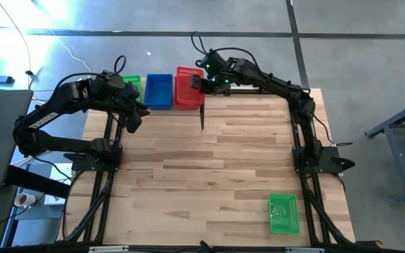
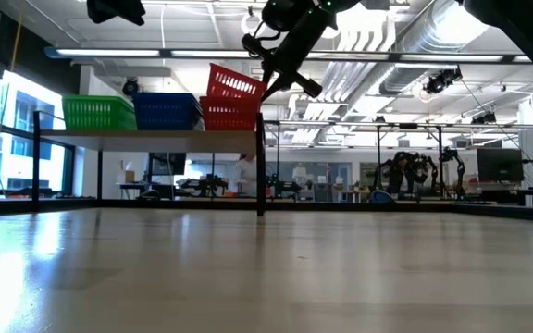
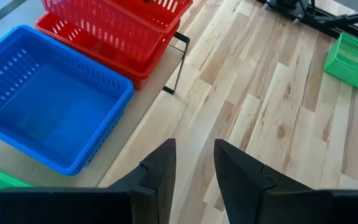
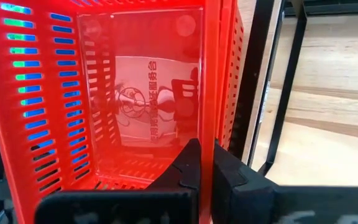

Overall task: Stack baskets on shelf by color
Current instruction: Stack the red bin on top of the red bin on the shelf

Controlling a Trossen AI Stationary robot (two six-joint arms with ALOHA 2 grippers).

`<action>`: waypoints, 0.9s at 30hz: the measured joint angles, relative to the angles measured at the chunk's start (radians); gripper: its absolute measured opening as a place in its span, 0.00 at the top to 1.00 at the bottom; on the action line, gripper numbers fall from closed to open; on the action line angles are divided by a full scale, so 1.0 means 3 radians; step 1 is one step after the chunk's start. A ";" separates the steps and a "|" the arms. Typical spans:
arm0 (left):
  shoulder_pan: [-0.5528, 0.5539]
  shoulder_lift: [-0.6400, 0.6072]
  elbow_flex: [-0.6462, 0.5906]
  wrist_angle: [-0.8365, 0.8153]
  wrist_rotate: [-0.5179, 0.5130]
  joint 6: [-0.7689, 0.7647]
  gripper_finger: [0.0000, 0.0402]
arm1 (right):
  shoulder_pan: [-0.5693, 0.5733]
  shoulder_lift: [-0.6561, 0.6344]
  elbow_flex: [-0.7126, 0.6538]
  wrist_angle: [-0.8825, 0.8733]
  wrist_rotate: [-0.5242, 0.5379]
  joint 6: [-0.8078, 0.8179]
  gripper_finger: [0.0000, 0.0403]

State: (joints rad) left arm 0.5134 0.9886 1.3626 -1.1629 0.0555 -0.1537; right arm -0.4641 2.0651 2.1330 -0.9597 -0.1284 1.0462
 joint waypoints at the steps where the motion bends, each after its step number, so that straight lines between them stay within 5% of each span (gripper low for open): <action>1: 0.0001 0.0000 0.0000 0.0000 0.0000 0.0000 0.75 | 0.0000 -0.0001 0.0000 0.0001 0.0001 -0.0021 1.00; 27: 0.0000 0.0000 0.0000 0.0000 0.0000 0.0000 0.75 | -0.0008 -0.0004 -0.0001 0.0077 0.0150 -0.0026 0.95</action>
State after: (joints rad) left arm 0.5133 0.9886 1.3624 -1.1629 0.0555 -0.1535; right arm -0.4664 2.0640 2.1326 -0.9365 -0.0834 1.0386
